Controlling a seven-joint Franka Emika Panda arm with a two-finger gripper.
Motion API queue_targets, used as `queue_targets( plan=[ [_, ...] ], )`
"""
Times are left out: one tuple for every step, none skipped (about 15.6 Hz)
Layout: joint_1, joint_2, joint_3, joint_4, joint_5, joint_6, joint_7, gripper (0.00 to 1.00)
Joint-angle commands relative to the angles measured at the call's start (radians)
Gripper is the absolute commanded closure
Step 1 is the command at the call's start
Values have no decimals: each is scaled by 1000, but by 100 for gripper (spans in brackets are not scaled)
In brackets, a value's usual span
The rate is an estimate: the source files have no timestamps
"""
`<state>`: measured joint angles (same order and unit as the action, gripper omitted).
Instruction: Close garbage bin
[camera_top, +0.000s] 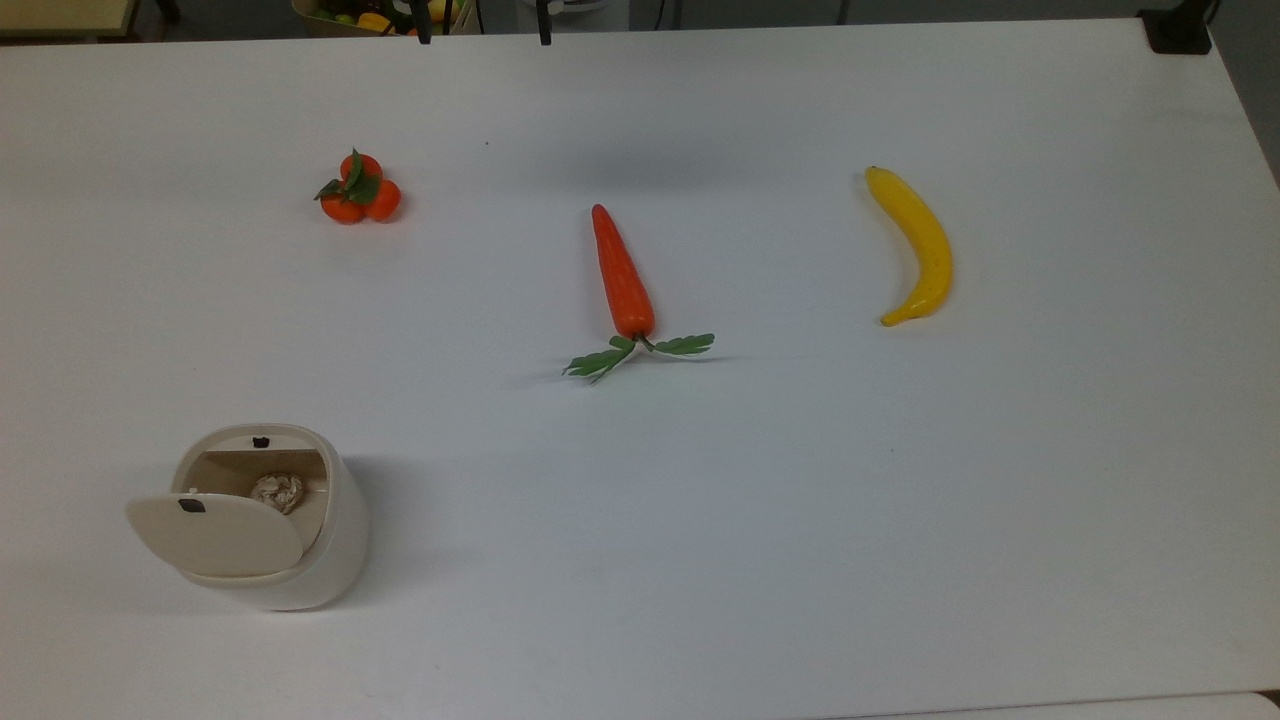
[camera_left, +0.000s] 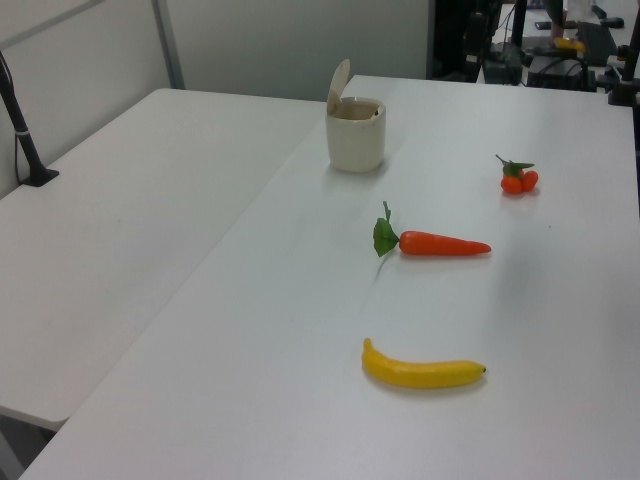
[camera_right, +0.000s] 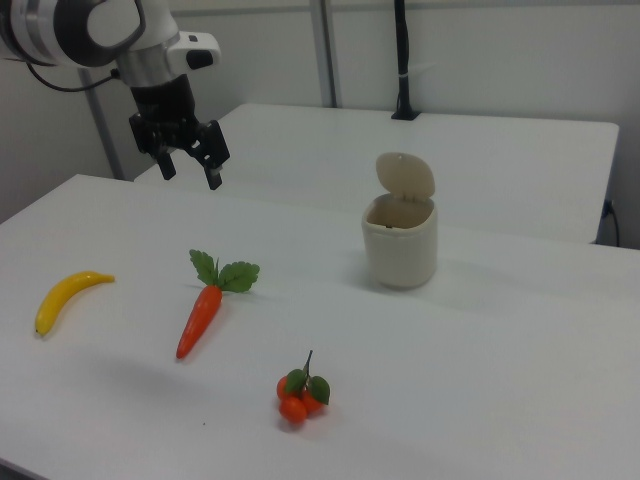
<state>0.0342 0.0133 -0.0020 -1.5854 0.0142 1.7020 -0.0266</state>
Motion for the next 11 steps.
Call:
queue_targets(
  plan=[
    [10, -13, -13, -24, 16, 28, -19, 34],
    [7, -13, -15, -21, 41, 28, -21, 46],
    [6, -15, -19, -22, 56, 28, -21, 56],
    [6, -16, -26, -22, 59, 28, -21, 65],
    [6, -15, -27, -24, 61, 28, -21, 73],
    [6, -13, -27, -24, 61, 30, -21, 80],
    [6, -12, -27, -24, 61, 39, -21, 85],
    [6, -12, -27, -25, 62, 53, -21, 91],
    [6, -10, -27, -25, 62, 67, -21, 96],
    [6, -4, -27, -25, 67, 76, -19, 97],
    [6, 4, -27, -25, 78, 85, -22, 99]
  ],
)
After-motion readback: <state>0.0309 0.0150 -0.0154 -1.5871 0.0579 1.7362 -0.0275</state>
